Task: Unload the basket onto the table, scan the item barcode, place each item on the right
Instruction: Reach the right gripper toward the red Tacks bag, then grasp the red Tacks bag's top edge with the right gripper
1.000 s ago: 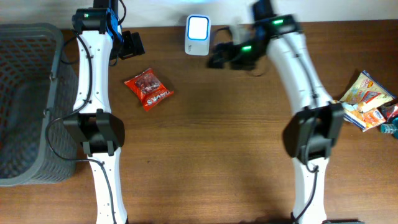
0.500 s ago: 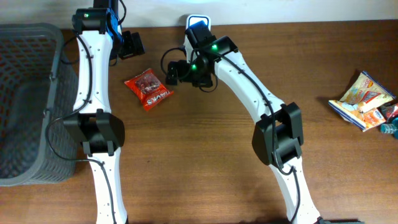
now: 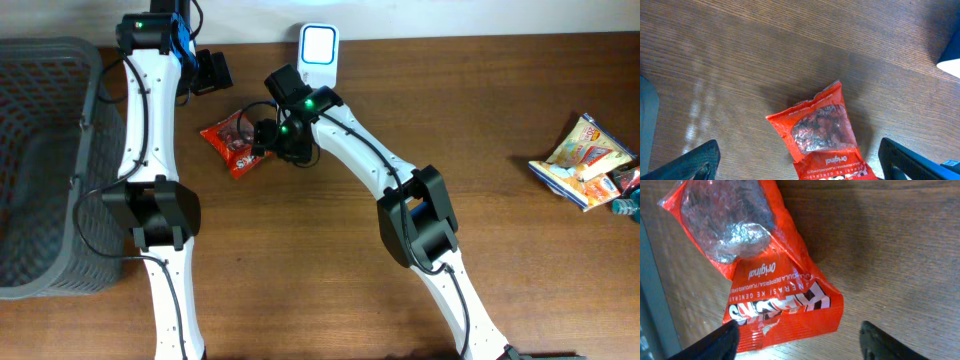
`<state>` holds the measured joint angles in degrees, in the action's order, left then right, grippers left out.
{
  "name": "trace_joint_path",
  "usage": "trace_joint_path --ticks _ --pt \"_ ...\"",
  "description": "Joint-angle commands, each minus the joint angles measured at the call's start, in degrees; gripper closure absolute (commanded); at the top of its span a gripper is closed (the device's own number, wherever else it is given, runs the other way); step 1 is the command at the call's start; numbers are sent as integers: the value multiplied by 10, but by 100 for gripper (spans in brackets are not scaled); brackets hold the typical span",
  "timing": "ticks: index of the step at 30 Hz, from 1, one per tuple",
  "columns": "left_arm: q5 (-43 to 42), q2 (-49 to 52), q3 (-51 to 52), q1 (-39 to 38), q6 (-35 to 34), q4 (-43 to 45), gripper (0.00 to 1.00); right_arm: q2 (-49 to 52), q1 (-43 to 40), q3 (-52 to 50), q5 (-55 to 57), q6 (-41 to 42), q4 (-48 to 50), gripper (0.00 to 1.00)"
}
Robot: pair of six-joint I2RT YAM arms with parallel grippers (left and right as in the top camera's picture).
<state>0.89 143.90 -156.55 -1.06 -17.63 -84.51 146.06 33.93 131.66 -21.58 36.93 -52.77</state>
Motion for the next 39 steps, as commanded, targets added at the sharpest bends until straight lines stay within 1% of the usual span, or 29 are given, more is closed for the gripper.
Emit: trace_joint_path --ticks 1,2,3,4,5,7,8,9,11,12,13,16,22,24,26,29,30,32,37,39 --pt "4 -13 0 0 -4 0 1 16 8 -2 22 26 7 35" --pt "4 -13 0 0 -4 0 1 21 8 -2 21 26 12 42" --pt "4 -13 0 0 -4 0 1 24 8 -2 21 26 17 44" --pt "4 -13 0 0 -4 0 1 25 8 -2 22 25 19 49" --pt "4 -13 0 0 -4 0 1 25 7 -2 24 25 20 57" --pt "4 -13 0 0 -4 0 1 25 5 -2 29 23 25 66" --pt "4 -13 0 0 -4 0 1 25 4 -2 31 23 26 73" --pt "4 -13 0 0 -4 0 1 25 1 -2 32 23 26 75" --pt "4 -13 0 0 -4 0 1 25 -5 -2 32 18 26 76" --pt "4 -13 0 0 -4 0 1 25 -9 -2 28 6 27 84" --pt "4 -13 0 0 -4 0 1 25 -14 -2 24 -1 23 96" --pt "4 -13 0 0 -4 0 1 23 -38 -2 19 -8 -29 96" --pt "4 -13 0 0 -4 0 1 1 -86 -2 38 -124 -185 96" --pt "4 -13 0 0 -4 0 1 -8 -102 -2 79 -139 -245 96" --pt "4 -13 0 0 -4 0 1 -18 -122 -2 154 -142 -314 96" --pt "4 -13 0 0 -4 0 1 -27 -150 -1 209 -142 -386 96" --pt "4 -13 0 0 -4 0 1 -30 -159 -1 215 -143 -404 87" --pt "4 -13 0 0 -4 0 1 -38 -176 0 216 -152 -430 83" --pt "4 -13 0 0 -4 0 1 -75 -197 21 212 -174 -446 79" --pt "4 -13 0 0 -4 0 1 -92 -196 42 186 -205 -440 79"
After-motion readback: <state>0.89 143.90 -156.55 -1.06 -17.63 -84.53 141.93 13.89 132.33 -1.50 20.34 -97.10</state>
